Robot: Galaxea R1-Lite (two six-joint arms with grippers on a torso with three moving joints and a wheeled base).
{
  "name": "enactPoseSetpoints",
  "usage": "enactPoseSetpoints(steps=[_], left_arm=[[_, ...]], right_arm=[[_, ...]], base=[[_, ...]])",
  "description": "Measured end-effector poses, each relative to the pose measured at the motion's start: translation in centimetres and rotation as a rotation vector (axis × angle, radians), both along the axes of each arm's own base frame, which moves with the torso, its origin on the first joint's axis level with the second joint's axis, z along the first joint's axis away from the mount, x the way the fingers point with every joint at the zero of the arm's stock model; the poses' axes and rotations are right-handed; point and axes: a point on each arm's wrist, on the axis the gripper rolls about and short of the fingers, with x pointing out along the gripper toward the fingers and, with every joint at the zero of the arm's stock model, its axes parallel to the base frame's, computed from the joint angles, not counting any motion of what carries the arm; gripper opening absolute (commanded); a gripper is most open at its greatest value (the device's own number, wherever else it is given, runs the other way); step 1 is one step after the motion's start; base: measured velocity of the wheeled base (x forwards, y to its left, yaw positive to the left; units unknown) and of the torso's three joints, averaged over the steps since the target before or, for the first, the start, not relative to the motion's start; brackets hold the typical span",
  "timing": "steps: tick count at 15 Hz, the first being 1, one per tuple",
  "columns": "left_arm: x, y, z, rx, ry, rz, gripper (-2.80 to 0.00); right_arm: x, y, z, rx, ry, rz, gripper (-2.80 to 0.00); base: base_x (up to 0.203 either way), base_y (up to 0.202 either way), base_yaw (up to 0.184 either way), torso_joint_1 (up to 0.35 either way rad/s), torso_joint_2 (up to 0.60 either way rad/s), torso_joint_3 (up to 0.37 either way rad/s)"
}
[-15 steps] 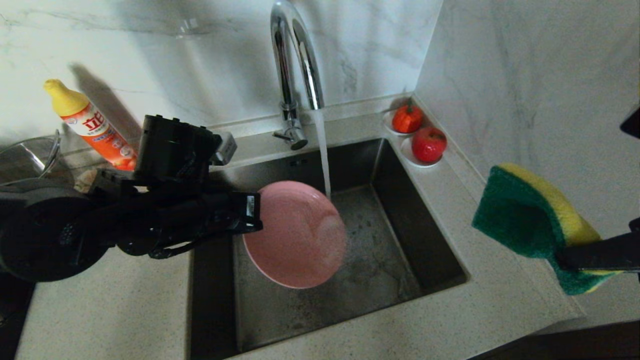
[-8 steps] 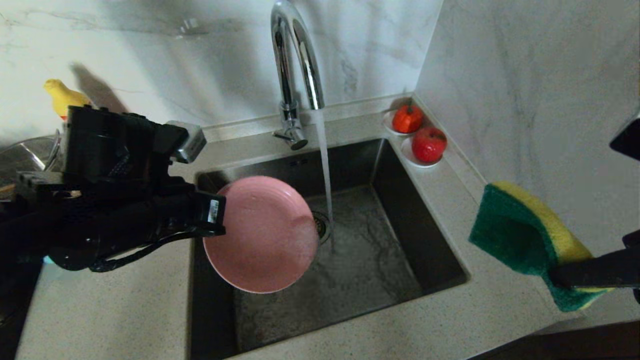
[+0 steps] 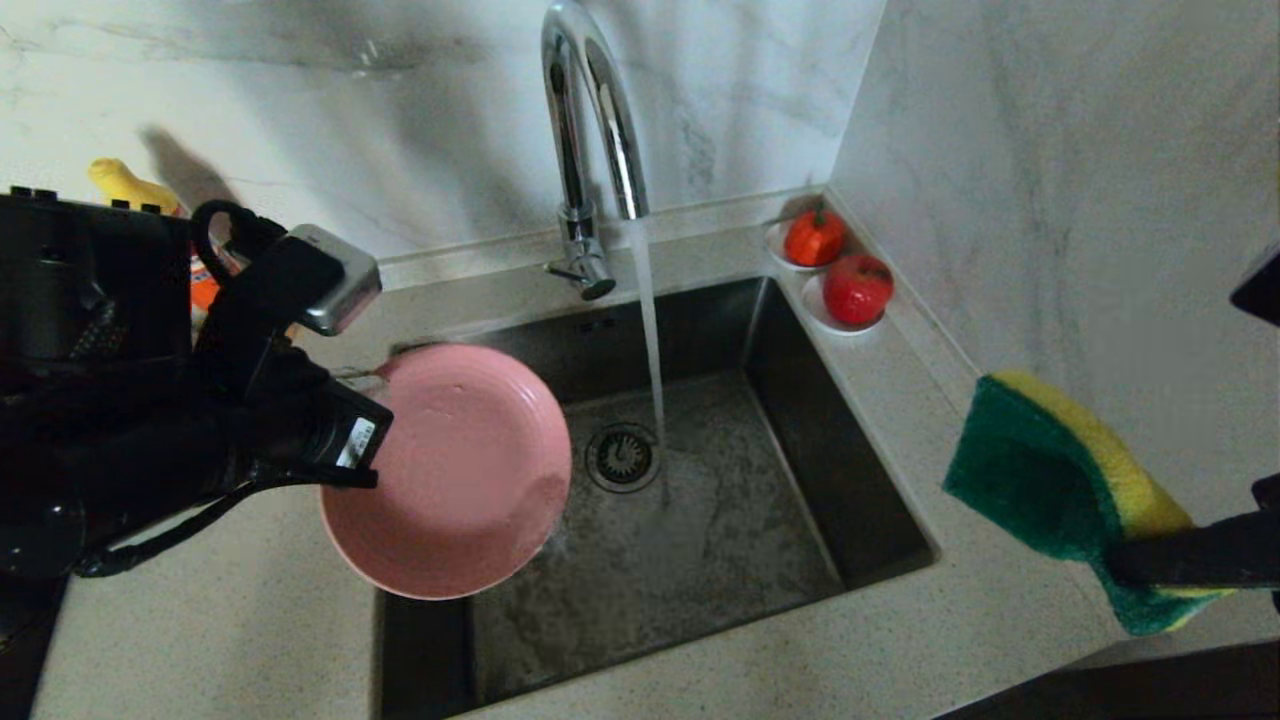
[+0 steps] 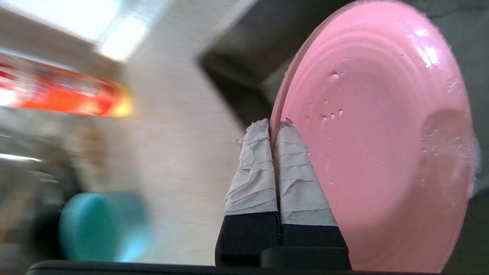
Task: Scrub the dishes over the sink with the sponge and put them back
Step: Rinse the plate
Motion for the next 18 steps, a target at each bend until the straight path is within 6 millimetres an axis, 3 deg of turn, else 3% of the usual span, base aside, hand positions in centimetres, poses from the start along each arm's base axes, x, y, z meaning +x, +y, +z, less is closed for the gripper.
enactPoseSetpoints(steps=[5,11,18], left_arm=[[-0.6,0.5,1.3,0.166,-0.096,0.024,-2.80],[-0.6,0.6,2.4,0.223,-0.229,0.053,-2.80],[-1.6,1.1,2.1,0.303,-0.233,0.047,-2.80]], right_arm=[[-0.1,0.0,-0.4,-0.005,0.007,0.001,-2.80],[0.0,0.0,-0.8,-0.005,0.010,0.001,-2.80],[0.1,0.0,-1.2,-0.012,0.026,0.001,-2.80]], base=[[0.000,0.000,0.000,0.000,0.00,0.000],[0.000,0.000,0.000,0.000,0.00,0.000],[0.000,0.000,0.000,0.000,0.00,0.000]])
